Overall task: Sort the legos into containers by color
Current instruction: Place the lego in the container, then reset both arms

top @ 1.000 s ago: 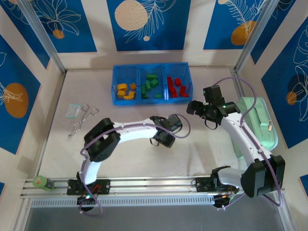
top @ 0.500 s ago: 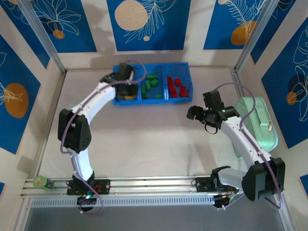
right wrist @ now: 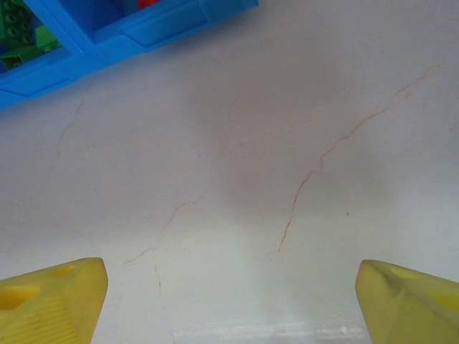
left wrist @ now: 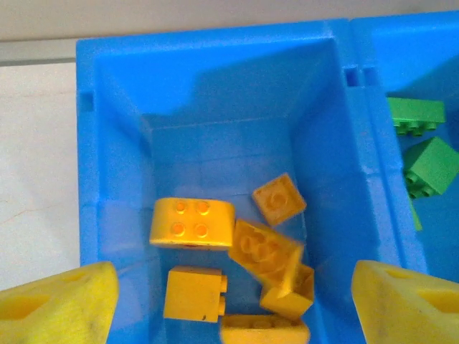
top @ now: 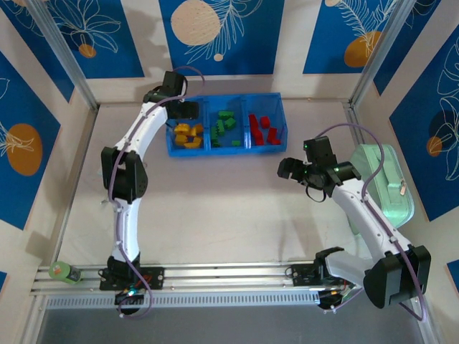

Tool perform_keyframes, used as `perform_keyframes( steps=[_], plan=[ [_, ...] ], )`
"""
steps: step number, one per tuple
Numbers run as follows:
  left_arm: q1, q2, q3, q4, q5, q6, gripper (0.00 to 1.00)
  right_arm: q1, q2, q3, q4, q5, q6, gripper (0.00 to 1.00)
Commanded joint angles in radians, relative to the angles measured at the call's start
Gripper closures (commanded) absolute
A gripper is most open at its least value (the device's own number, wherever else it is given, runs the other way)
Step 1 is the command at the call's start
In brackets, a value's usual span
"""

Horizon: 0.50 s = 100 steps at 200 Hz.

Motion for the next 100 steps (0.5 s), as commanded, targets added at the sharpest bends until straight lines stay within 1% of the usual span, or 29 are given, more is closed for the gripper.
perform_keyframes(
  steps=[1,14,39,55,68,82,87,88,92,100],
  plan=[
    [-0.009,-0.169,-0.1,0.056,0.02,0.002,0.14,-0.002,-0.018,-0.016,-0.002,0.001,-0.014,0.1],
    [-0.018,-0.282,-0.219,0.12,0.009,0.007,0.12,0.0,-0.027,-0.022,0.018,0.01,-0.019,0.1],
    [-0.023,-0.554,-0.574,0.319,-0.056,0.022,0.09,-0.001,-0.068,-0.035,0.067,0.074,-0.044,0.1],
    [-0.023,-0.747,-0.809,0.452,-0.144,0.032,0.08,0.004,-0.124,-0.061,0.131,0.109,-0.086,0.11],
    [-0.025,-0.888,-0.996,0.572,-0.204,0.059,0.08,0.003,-0.197,-0.117,0.204,0.122,-0.129,0.11],
    [-0.025,-1.011,-1.198,0.709,-0.281,0.099,0.07,0.005,-0.278,-0.195,0.277,0.167,-0.157,0.11],
    [-0.025,-1.043,-1.26,0.752,-0.32,0.115,0.05,0.006,-0.309,-0.226,0.303,0.191,-0.169,0.11],
    [-0.025,-1.048,-1.271,0.759,-0.328,0.118,0.04,0.006,-0.317,-0.233,0.308,0.196,-0.172,0.11],
    [-0.026,-1.064,-1.309,0.777,-0.361,0.128,0.0,0.007,-0.345,-0.265,0.335,0.21,-0.182,0.01],
    [-0.026,-1.085,-1.36,0.773,-0.429,0.133,0.0,0.006,-0.398,-0.33,0.388,0.23,-0.201,0.01]
  ],
)
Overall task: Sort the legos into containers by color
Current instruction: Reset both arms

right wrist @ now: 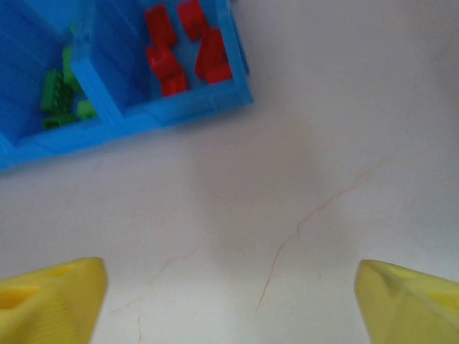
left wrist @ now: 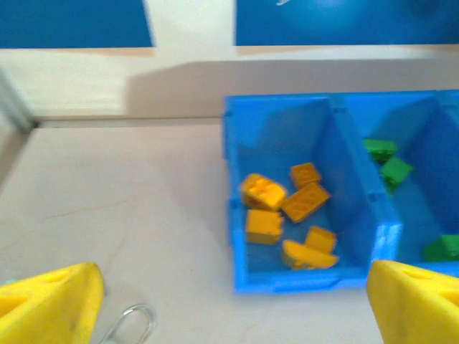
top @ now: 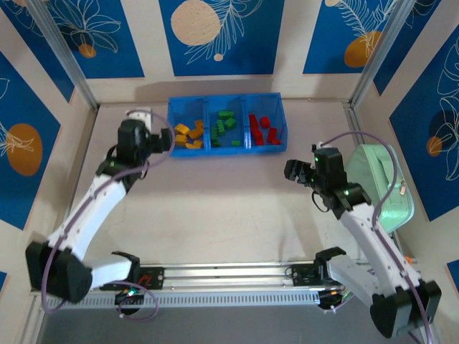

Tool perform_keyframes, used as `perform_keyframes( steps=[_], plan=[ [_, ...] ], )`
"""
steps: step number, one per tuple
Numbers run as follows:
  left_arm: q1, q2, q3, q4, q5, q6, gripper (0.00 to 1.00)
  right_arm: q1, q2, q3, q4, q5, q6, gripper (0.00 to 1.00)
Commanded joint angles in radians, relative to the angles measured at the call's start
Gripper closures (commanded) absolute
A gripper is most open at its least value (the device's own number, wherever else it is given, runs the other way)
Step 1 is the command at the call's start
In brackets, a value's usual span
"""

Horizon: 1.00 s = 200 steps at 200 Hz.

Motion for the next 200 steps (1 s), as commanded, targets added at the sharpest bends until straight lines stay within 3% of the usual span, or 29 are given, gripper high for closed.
perform_keyframes(
  steps=[1,16,44,62,78,120,134,161,180,200],
  plan=[
    [-0.006,-0.039,-0.186,0.179,-0.22,0.064,0.0,0.006,-0.12,-0.145,0.173,0.104,-0.091,0.01],
    [-0.01,-0.063,-0.266,0.169,-0.311,0.046,0.0,0.001,-0.209,-0.251,0.233,0.155,-0.057,0.01],
    [-0.016,-0.097,-0.399,0.216,-0.37,0.058,0.0,-0.002,-0.311,-0.403,0.325,0.153,-0.087,0.01],
    [-0.027,-0.096,-0.407,0.118,-0.423,0.036,0.0,-0.013,-0.305,-0.408,0.282,0.234,-0.068,0.01],
    [-0.081,-0.099,-0.435,0.057,-0.489,0.023,0.0,-0.015,-0.299,-0.42,0.284,0.281,-0.108,0.01],
    [-0.203,-0.231,-0.642,0.175,-0.635,0.0,0.0,-0.016,-0.294,-0.556,0.435,0.283,-0.158,0.01],
    [-0.201,-0.294,-0.693,0.264,-0.657,0.018,0.0,-0.02,-0.279,-0.566,0.492,0.263,-0.167,0.01],
    [-0.182,-0.319,-0.814,0.632,-0.6,0.145,0.0,-0.043,-0.244,-0.665,0.824,0.173,-0.265,0.01],
    [-0.14,-0.194,-0.801,0.76,-0.539,0.165,0.0,-0.104,-0.145,-0.688,0.993,0.127,-0.281,0.01],
    [-0.13,0.018,-0.792,1.048,-0.508,0.27,0.0,-0.169,0.013,-0.665,1.127,0.019,-0.27,0.01]
  ],
)
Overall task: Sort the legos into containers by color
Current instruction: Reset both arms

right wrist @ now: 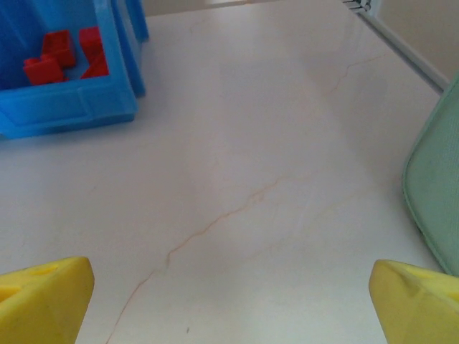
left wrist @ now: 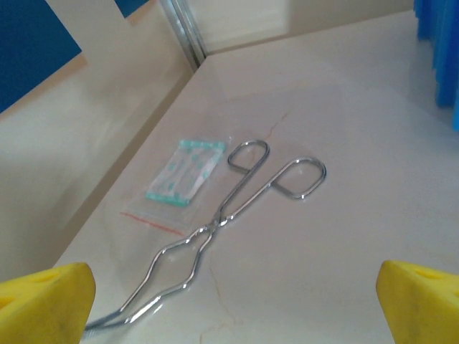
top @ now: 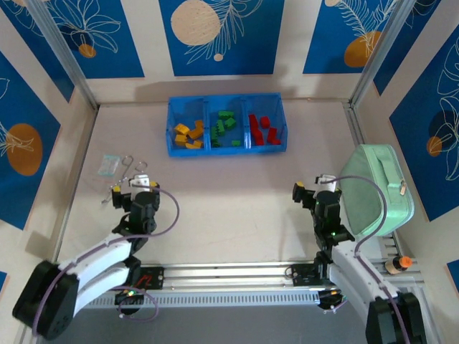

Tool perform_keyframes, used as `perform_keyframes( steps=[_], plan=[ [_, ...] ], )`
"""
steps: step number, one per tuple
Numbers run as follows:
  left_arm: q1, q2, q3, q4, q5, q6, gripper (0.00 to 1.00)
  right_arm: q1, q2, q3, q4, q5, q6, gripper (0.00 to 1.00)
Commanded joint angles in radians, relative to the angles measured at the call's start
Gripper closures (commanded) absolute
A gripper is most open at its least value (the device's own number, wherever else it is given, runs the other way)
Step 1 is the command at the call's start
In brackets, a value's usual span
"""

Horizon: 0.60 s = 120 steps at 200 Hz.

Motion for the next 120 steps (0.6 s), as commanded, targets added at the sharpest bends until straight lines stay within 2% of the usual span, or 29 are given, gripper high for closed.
perform_keyframes(
  steps=[1,16,30,48,70,81,101,120],
  plan=[
    [0.017,0.191,0.005,0.419,0.055,0.131,0.0,-0.061,0.139,0.011,0.315,-0.131,-0.031,0.01],
    [0.036,0.36,0.011,0.664,0.108,0.211,0.0,-0.068,0.284,0.041,0.431,-0.153,-0.045,0.01],
    [0.059,0.527,0.024,0.903,0.114,0.247,0.0,-0.071,0.408,0.073,0.535,-0.164,-0.067,0.01],
    [0.092,0.64,0.089,0.902,0.148,0.255,0.0,-0.097,0.554,0.087,0.702,-0.189,-0.069,0.01],
    [0.099,0.622,0.063,0.907,0.175,0.229,0.0,-0.143,0.768,0.084,0.928,-0.245,-0.044,0.01],
    [0.117,0.599,0.032,0.908,0.228,0.2,0.0,-0.142,0.829,0.087,0.988,-0.231,-0.04,0.01],
    [0.143,0.577,0.005,0.907,0.289,0.169,0.0,-0.14,0.771,0.115,0.842,-0.224,-0.036,0.01],
    [0.147,0.592,0.01,0.908,0.361,0.193,0.0,-0.127,0.79,0.147,0.816,-0.194,-0.046,0.01]
  ],
)
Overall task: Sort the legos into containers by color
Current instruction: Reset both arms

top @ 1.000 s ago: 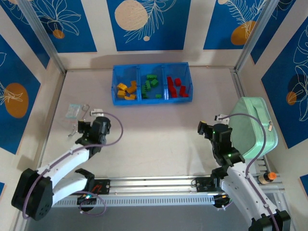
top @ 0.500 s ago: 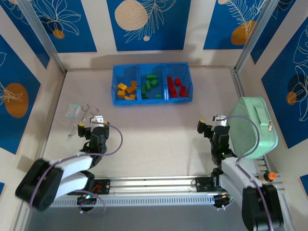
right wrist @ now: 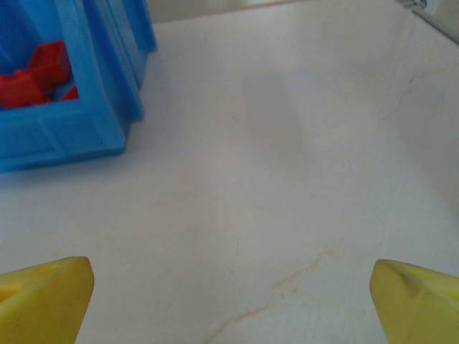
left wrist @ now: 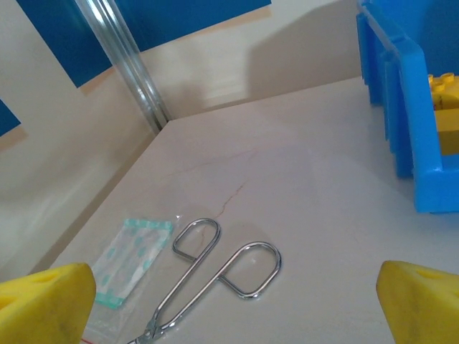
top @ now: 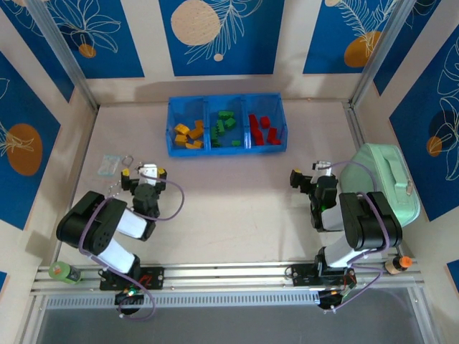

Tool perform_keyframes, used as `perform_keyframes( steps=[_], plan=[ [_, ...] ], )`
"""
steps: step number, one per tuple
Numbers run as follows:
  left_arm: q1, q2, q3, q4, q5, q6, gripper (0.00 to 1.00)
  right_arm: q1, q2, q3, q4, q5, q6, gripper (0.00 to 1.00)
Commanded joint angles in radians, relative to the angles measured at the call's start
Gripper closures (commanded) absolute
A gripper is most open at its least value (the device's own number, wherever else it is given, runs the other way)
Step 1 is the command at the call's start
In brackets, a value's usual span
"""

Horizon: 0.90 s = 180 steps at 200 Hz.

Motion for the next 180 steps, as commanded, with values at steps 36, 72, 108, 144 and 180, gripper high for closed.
perform_keyframes(
  steps=[36,72,108,144,180],
  plan=[
    [0.066,0.013,-0.003,0.066,0.236,-0.032,0.0,0.021,-0.009,0.186,-0.195,0.022,-0.017,0.01],
    [0.137,0.023,0.061,-0.08,0.324,-0.102,0.0,0.02,-0.007,0.2,-0.22,0.016,-0.017,0.01],
    [0.236,-0.001,0.189,-0.362,0.431,-0.185,0.0,0.02,-0.006,0.204,-0.227,0.015,-0.015,0.01],
    [0.232,-0.006,0.179,-0.35,0.428,-0.182,0.0,0.02,-0.008,0.201,-0.224,0.016,-0.017,0.01],
    [0.232,-0.008,0.179,-0.35,0.429,-0.182,0.0,0.021,-0.008,0.201,-0.223,0.017,-0.017,0.01]
  ],
)
